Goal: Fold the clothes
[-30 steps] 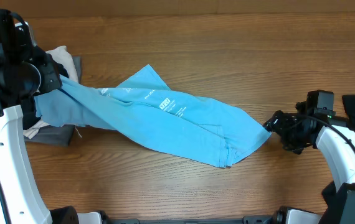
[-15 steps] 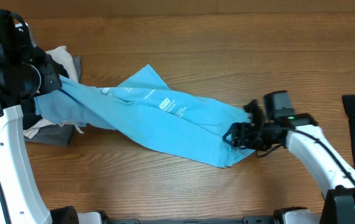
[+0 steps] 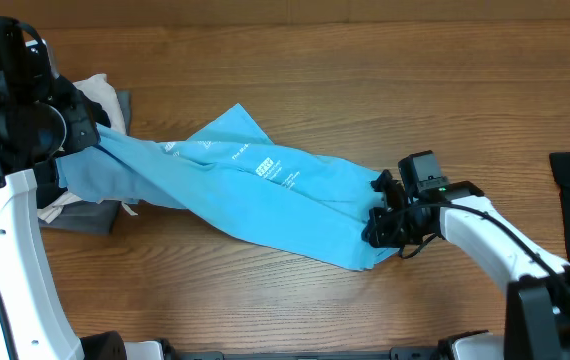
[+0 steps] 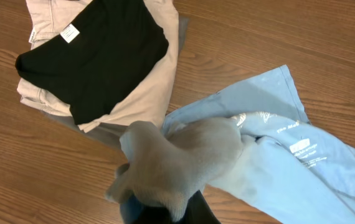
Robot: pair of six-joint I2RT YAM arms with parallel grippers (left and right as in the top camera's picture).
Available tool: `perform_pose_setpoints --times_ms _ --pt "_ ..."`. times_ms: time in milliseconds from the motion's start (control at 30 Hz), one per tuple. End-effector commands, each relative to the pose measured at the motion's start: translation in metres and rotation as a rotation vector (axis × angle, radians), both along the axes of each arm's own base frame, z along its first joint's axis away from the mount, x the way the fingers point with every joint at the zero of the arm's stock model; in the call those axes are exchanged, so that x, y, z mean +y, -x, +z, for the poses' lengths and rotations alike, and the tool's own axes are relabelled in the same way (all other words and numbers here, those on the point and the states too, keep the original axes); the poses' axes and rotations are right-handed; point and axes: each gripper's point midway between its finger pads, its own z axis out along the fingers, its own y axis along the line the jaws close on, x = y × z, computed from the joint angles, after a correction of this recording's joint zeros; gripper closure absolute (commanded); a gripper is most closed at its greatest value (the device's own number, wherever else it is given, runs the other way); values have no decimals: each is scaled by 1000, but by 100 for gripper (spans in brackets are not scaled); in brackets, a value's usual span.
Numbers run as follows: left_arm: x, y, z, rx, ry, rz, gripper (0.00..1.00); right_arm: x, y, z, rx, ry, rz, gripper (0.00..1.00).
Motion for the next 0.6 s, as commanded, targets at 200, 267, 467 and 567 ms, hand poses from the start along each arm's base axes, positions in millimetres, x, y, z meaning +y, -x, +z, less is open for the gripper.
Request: perform_pose_setpoints --times_ms 200,267,467,567 --pt "-2 -3 6 -29 6 3 95 -63 -86 117 -451 195 -308 96" --pt "-2 -3 5 -28 6 4 96 -70 -85 122 -460 205 -338 96" --pt "-1 0 4 -12 1 8 95 -126 -36 85 -199 486 -621 96" --pt "-2 1 3 -7 2 7 95 -144 -10 68 -88 613 -703 96"
